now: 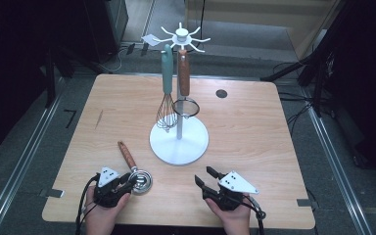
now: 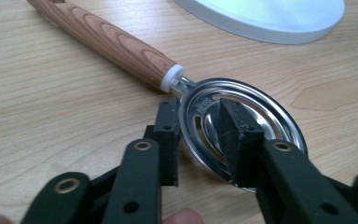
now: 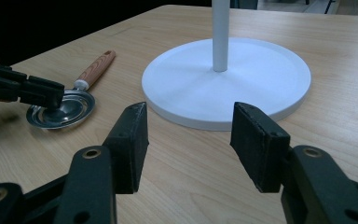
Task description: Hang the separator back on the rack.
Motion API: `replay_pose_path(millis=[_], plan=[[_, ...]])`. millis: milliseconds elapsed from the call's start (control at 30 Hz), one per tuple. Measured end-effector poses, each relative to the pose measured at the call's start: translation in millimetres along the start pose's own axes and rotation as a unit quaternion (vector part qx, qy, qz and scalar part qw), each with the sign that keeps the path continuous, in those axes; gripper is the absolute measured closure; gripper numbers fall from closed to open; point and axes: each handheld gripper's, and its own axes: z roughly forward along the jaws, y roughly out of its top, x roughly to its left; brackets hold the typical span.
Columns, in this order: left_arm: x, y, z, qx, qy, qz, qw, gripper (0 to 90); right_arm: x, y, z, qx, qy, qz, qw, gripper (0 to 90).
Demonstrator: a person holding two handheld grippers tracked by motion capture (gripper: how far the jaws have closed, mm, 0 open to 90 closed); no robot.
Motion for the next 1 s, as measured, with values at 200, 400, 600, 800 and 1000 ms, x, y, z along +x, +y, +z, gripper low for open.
replay_pose_path(millis=[200, 400, 600, 800, 1000], plan=[[2.1, 1.5, -10.2, -0.031, -0.025, -0.011, 0.9991, 59.3, 0.1, 0.0, -1.1, -0.004, 0.003, 0.005, 1.0000, 47.6], [20.1, 4.8, -8.4, -0.025, -0.043, -0.029, 0.9984, 78.0, -2.3, 0.1, -1.6, -0.003, 0.000, 0.004, 1.0000, 47.9], [24.1, 3.0, -7.4, -0.016, -0.061, -0.042, 0.9971, 73.9, -4.2, -1.6, 0.8, 0.004, -0.003, 0.006, 1.0000, 48.0], [22.9, 0.0, -4.8, 0.008, -0.053, -0.042, 0.9977, 67.8, -3.4, -2.1, 0.6, 0.004, 0.001, 0.002, 1.0000, 50.7], [18.9, -0.2, -5.1, 0.018, -0.059, -0.050, 0.9968, 74.6, 0.1, -1.8, 1.1, 0.003, 0.016, 0.001, 0.9999, 52.3]])
